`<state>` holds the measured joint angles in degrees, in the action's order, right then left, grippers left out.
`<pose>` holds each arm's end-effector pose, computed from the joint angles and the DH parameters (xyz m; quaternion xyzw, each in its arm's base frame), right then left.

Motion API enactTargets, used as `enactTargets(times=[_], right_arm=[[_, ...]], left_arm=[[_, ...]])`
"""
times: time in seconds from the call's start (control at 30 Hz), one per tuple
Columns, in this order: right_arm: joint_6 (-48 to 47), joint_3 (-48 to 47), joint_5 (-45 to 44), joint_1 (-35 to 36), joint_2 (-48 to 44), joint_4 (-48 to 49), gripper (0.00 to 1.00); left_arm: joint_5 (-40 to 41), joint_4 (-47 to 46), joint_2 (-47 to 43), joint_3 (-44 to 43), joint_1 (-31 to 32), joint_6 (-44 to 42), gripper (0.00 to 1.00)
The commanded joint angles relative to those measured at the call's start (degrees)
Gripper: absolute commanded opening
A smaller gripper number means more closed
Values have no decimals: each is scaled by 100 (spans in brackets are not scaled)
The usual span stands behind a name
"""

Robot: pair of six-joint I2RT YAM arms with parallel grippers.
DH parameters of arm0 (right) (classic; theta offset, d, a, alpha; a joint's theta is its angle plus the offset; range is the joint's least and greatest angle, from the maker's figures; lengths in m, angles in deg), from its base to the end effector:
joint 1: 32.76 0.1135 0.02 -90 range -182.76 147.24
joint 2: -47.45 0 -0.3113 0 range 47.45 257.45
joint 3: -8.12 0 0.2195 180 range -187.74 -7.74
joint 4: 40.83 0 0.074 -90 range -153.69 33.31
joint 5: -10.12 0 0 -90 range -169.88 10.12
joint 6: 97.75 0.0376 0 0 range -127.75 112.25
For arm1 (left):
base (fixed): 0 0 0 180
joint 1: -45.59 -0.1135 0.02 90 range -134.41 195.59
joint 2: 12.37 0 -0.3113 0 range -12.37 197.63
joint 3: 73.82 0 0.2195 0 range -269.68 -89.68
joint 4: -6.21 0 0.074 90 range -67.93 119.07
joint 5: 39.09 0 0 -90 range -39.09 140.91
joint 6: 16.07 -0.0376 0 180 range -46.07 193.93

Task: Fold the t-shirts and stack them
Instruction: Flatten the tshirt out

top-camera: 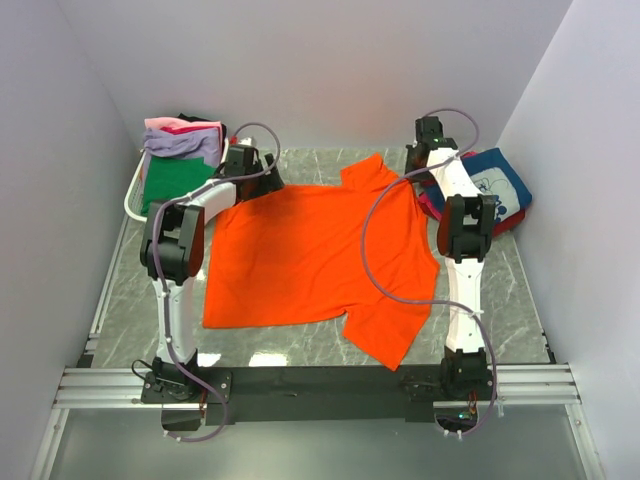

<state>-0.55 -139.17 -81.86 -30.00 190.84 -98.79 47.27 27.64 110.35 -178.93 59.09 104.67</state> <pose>0.5538 0.0254 0.2237 0.0422 0.9502 0.0104 0.3087 0.4702 -0.1153 0.2388 -0.1217 0.8941 -0.1885 0.3875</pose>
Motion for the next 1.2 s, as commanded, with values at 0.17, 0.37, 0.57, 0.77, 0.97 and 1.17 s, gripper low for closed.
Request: enactTargets(times=[0.17,0.37,0.57,0.77,0.97,1.17], right_arm=[[1,-145,-75,-197,-101,133,1],[1,-67,311,-197,-434,176,35],[44,801,733,-110,-1435,694,70],[-43,1594,550,329,-2385,950,75],[272,3295,461,804,-3746,1547,75],[703,5275,470,1173,-5417,2382,75]], left_arm=[[-207,-126,51,-593,-5,-33,92],[-129,32,-353,-787,100,-156,92],[590,173,-1740,-33,390,-508,92],[1365,15,-3568,2102,514,-324,92],[2077,287,-5317,4054,514,212,93],[2517,577,-6523,5197,514,819,94]])
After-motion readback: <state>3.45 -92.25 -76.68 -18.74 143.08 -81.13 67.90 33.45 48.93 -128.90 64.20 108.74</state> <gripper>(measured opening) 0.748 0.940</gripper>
